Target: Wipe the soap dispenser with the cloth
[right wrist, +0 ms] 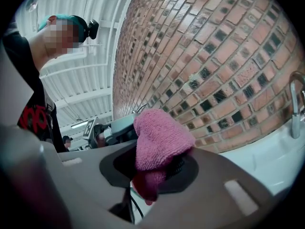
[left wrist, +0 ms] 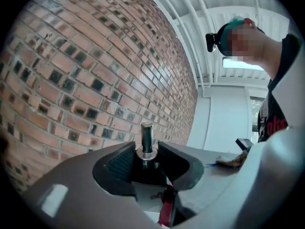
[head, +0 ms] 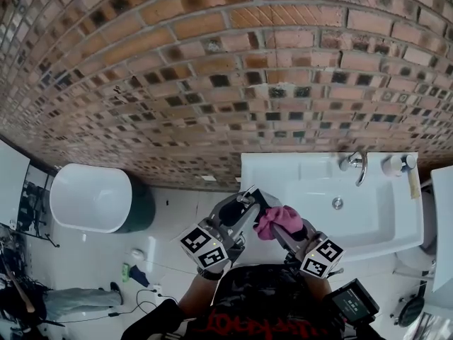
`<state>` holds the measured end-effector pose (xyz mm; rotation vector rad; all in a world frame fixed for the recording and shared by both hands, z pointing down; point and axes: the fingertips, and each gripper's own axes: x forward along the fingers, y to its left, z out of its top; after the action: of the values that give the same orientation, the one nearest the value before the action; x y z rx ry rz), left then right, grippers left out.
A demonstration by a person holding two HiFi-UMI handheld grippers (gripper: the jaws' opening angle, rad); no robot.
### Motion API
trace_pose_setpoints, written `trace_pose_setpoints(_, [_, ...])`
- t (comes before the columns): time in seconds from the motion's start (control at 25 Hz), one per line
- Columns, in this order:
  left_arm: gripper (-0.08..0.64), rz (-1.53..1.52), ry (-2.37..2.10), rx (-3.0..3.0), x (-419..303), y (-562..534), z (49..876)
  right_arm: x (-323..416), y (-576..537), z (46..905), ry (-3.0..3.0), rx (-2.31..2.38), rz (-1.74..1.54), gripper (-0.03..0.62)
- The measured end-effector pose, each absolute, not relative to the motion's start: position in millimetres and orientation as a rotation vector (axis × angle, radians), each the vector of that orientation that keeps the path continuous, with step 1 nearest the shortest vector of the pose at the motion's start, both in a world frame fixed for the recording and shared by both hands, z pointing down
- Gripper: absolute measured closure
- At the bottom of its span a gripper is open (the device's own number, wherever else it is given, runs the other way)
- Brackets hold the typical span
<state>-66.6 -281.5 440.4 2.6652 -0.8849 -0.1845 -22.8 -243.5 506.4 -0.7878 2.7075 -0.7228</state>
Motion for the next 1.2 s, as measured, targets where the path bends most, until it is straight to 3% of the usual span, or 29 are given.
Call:
trace_pose_setpoints(0.92, [0.408, -0.43, -0.738, 2.705, -91, -264, 384, 12, -240, 545, 2.644, -0.981, -0.835, 0.508])
trace_pose_setpoints(1.2, [0.408, -0.494, -0.438, 2.746, -80, -238, 368, 15, -245, 534, 2.585, -0.943, -0.834, 0.508])
